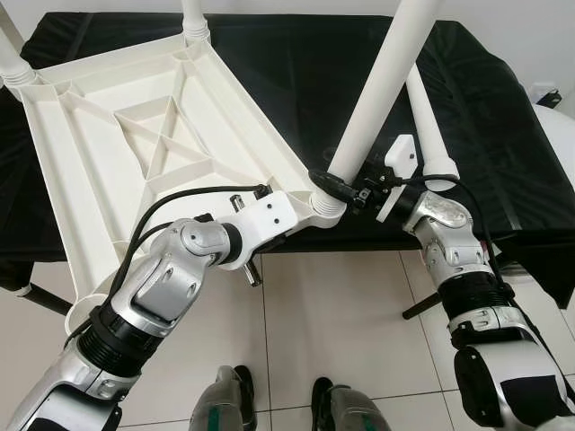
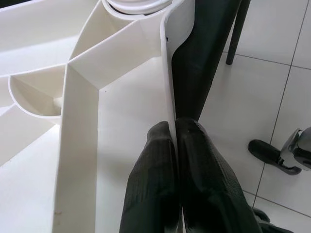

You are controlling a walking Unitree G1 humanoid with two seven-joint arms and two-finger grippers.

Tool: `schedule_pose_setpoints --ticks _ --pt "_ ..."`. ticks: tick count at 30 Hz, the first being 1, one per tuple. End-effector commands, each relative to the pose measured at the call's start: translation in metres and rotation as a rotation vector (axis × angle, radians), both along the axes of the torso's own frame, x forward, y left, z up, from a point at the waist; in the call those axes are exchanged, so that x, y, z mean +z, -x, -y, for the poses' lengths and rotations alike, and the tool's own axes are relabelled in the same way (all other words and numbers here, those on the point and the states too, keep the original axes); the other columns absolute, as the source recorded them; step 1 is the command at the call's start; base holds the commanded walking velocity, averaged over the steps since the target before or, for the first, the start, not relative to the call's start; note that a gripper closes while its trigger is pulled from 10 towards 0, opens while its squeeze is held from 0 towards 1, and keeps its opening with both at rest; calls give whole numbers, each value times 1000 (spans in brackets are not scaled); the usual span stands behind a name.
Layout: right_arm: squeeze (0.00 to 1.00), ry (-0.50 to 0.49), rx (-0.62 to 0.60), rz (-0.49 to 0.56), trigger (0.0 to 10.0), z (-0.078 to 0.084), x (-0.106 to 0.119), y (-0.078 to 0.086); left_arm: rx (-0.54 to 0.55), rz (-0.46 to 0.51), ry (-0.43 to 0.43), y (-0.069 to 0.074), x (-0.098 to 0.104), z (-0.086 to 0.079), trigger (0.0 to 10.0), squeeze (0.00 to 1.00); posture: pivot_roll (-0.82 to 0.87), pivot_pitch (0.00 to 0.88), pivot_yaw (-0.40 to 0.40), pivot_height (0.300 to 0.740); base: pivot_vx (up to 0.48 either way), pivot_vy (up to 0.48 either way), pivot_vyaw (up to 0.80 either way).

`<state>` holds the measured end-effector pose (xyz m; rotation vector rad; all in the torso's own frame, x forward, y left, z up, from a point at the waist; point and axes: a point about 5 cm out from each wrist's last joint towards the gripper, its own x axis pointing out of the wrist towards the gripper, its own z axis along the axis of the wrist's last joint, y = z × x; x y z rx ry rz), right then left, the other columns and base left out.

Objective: Building children table

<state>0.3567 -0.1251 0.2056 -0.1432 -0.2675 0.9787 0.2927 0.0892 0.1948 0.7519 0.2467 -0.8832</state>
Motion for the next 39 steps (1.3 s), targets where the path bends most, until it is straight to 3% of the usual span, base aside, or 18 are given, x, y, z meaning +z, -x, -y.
schedule_pose_setpoints --ticks 1,39 --pt "0 61 11 -142 10000 -3 -34 5 29 144 13 -4 18 1 10000 0 -72 139 -29 740 0 0 0" --pt "0 -49 -312 -99 10000 -12 -34 15 38 104 38 5 11 3 10000 0 -80 196 -48 740 0 0 0"
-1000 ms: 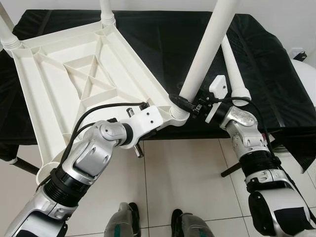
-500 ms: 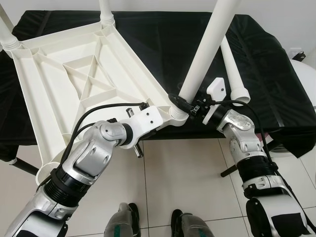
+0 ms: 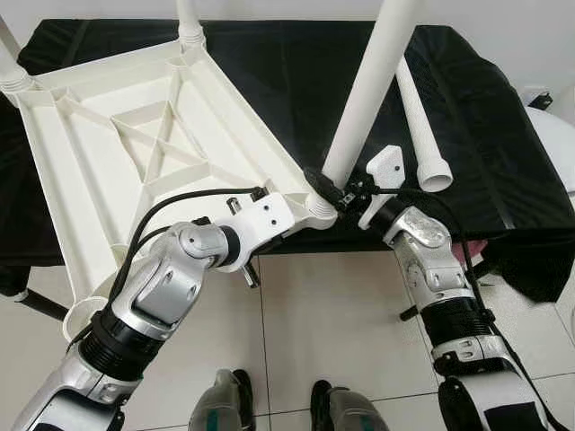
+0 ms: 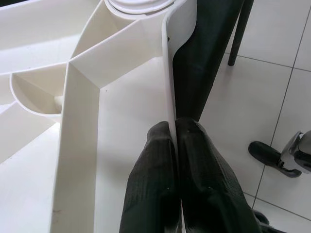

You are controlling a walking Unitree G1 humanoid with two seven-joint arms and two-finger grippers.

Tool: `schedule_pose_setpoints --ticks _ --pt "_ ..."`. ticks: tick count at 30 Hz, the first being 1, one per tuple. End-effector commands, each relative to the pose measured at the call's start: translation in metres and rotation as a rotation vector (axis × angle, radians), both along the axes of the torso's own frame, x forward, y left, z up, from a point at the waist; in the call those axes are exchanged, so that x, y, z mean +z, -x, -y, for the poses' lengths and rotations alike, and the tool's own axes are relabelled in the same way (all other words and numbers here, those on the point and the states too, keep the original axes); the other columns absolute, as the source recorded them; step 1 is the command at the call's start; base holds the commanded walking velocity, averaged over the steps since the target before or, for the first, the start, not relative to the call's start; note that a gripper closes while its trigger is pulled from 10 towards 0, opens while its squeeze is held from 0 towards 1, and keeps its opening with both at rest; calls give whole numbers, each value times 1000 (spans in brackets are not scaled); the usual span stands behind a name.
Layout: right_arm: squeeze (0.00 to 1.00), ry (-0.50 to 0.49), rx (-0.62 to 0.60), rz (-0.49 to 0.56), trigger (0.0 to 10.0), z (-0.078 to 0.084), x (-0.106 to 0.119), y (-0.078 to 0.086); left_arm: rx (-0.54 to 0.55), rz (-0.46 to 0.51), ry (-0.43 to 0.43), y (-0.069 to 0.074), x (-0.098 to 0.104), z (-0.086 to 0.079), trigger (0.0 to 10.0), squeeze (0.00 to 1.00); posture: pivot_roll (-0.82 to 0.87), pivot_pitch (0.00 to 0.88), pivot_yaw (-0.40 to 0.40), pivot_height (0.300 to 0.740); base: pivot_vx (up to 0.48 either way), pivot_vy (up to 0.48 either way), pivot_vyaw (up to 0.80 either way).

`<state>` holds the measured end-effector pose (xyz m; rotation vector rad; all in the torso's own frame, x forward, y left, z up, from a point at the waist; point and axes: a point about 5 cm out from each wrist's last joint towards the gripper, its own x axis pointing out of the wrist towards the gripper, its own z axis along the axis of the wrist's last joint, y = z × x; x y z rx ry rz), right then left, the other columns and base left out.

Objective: Building children table

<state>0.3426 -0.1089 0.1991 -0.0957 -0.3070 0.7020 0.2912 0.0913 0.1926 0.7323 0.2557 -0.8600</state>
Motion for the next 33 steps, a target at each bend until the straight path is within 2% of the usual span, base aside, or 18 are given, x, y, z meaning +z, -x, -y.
schedule_pose_setpoints --ticks 1,33 --pt "0 30 -46 -127 10000 4 -28 1 11 110 23 4 14 5 10000 0 -80 196 -48 740 0 0 0" --pt "0 -60 -170 -110 10000 -9 -23 19 -1 105 23 6 13 8 10000 0 -85 194 -42 740 0 0 0"
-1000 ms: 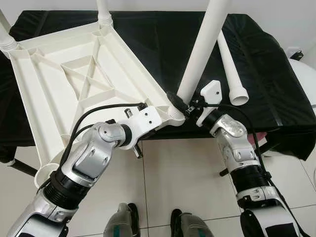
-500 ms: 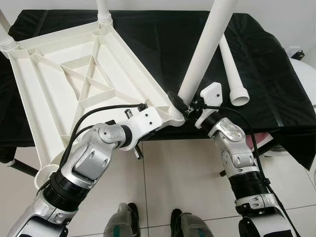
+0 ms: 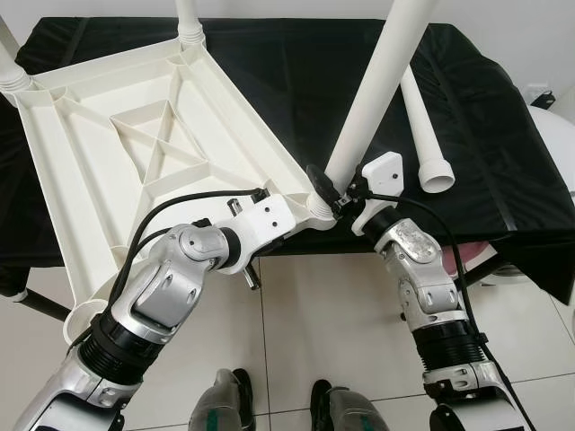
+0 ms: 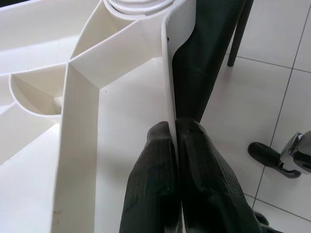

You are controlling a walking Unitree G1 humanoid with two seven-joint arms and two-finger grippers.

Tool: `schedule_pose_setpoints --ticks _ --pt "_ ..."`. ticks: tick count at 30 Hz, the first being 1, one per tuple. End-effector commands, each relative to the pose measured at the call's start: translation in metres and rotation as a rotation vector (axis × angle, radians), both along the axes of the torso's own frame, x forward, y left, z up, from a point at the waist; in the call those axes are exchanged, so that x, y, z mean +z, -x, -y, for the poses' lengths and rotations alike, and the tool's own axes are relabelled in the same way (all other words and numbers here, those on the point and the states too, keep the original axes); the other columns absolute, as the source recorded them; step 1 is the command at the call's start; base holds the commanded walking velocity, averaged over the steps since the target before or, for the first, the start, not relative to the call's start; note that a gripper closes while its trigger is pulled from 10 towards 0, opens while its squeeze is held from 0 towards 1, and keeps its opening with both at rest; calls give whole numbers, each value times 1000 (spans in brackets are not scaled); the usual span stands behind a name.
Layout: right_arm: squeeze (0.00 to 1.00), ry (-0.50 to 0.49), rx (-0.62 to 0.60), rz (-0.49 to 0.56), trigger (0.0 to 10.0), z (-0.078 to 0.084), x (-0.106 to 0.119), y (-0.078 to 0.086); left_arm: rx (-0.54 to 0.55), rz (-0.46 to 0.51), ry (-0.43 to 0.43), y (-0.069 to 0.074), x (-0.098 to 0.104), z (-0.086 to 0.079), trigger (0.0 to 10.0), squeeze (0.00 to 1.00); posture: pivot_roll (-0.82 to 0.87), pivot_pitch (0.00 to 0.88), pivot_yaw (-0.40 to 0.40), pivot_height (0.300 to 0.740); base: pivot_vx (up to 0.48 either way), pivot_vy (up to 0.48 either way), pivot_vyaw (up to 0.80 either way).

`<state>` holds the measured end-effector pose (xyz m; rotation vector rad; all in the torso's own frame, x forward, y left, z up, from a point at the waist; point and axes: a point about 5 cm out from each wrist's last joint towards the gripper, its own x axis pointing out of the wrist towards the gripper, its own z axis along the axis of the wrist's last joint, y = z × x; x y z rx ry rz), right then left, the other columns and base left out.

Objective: Building children table

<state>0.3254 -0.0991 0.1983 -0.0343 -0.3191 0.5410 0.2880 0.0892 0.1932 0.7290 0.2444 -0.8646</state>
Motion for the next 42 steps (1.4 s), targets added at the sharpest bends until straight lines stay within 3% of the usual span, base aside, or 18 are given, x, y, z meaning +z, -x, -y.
schedule_pose_setpoints --ticks 1,30,42 --pt "0 18 -17 -105 10000 1 -22 2 6 98 16 2 12 5 10000 0 -85 194 -42 740 0 0 0" --pt "0 -27 -77 -64 10000 -16 -10 11 7 102 19 1 14 6 10000 0 -87 200 -38 740 0 0 0" --pt "0 -47 -169 -54 10000 -19 -8 12 4 101 20 1 14 7 10000 0 -86 203 -35 740 0 0 0"
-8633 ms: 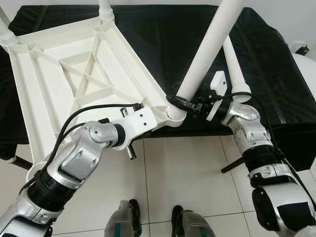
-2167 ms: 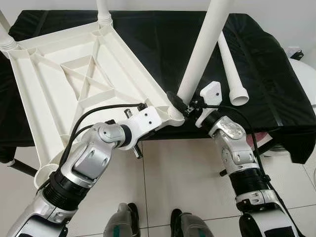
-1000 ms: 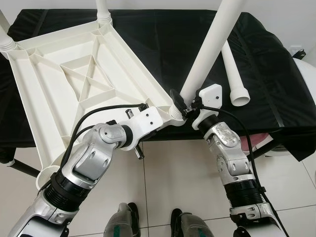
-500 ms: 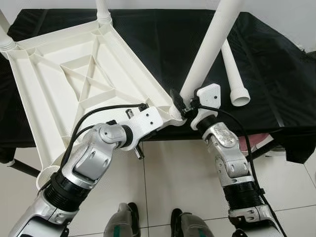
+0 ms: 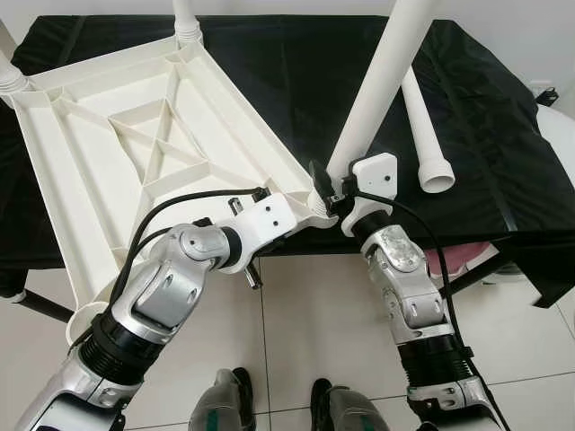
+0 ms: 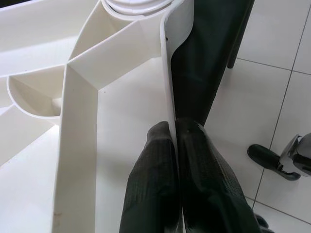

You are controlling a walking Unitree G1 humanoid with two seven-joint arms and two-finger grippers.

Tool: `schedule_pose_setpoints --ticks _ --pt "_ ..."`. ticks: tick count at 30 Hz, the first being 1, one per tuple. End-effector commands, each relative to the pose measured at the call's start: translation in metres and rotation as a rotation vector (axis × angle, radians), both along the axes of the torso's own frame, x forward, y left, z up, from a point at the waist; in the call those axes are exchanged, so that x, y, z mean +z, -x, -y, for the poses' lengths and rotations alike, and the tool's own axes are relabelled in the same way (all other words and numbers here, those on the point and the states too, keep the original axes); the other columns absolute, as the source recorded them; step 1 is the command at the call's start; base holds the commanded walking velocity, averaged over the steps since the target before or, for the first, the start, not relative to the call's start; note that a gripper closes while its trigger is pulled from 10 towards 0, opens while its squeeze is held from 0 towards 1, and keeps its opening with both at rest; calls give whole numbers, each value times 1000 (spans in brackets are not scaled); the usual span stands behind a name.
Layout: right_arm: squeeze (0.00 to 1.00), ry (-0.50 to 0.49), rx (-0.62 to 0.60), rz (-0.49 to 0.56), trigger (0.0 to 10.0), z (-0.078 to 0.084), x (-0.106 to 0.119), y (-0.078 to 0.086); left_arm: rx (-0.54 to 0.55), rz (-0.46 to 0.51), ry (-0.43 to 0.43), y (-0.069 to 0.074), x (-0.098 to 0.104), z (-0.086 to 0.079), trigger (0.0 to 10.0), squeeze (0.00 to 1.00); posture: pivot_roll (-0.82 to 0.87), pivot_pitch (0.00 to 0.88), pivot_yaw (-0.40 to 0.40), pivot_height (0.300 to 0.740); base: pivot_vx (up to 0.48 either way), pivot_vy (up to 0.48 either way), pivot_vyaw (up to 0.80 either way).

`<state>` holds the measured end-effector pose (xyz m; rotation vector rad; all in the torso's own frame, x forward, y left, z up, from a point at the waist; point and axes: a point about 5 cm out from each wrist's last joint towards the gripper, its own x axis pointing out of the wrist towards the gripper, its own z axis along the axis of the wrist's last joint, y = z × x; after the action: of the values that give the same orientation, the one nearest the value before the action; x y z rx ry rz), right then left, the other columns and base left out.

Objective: Building children table

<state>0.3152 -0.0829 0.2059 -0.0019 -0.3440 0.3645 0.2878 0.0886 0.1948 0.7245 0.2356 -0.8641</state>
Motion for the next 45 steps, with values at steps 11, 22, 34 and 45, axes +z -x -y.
schedule_pose_setpoints --ticks 11,22,34,45 --pt "0 -3 -45 -62 10000 -8 -10 0 9 98 13 1 13 6 10000 0 -80 201 -40 740 0 0 0" --pt "0 -18 -146 -73 10000 -11 -11 1 8 99 13 1 14 6 10000 0 -78 200 -40 740 0 0 0" --pt "0 -27 -261 -97 10000 -10 -17 3 5 99 13 2 13 7 10000 0 -76 193 -42 740 0 0 0" --pt "0 1 -391 -122 10000 -9 -21 2 7 98 13 2 13 7 10000 0 -72 192 -44 740 0 0 0"
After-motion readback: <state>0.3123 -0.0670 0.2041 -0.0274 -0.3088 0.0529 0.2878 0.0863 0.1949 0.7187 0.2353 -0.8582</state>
